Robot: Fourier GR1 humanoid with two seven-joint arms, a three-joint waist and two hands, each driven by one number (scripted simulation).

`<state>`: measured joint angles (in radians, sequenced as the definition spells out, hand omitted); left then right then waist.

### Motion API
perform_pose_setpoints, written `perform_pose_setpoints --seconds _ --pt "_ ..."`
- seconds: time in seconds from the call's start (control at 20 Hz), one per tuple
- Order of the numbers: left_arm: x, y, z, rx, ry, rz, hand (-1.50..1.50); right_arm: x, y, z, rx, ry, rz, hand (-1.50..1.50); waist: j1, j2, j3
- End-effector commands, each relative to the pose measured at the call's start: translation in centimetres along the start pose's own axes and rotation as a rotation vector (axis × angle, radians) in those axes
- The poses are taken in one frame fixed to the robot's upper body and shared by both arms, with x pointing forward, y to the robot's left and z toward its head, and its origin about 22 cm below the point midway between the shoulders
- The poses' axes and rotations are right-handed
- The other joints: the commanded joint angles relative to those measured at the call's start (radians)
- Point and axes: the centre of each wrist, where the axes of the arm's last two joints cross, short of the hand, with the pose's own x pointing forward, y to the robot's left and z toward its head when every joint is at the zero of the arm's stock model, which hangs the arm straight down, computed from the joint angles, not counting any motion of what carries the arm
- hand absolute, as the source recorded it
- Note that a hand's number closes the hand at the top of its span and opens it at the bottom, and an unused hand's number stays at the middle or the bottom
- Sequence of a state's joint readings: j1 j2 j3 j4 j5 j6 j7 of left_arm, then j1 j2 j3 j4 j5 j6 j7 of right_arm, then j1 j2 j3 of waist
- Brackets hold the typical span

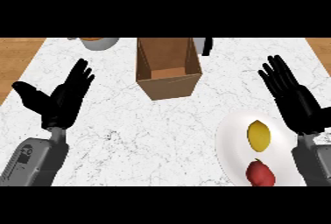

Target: Pick the lemon from the plate and place it in the cardboard box

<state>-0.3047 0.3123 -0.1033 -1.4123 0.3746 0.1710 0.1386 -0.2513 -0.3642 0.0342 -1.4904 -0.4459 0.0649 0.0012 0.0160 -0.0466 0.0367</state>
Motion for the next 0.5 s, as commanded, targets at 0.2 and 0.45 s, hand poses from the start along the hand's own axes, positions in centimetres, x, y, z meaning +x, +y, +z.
perform_pose_setpoints --seconds 0.2,0.45 --pt "-2.0 4.6 2.9 0.135 0.014 -0.346 0.00 5.5 -1.4 -0.2 -0.298 -0.537 0.201 -1.50 -0.019 0.031 -0.035" --pt "-4.6 4.9 5.1 0.125 0.079 -0.397 0.00 0.4 -5.4 3.5 -0.861 -0.351 0.422 -1.50 -0.024 0.042 -0.035"
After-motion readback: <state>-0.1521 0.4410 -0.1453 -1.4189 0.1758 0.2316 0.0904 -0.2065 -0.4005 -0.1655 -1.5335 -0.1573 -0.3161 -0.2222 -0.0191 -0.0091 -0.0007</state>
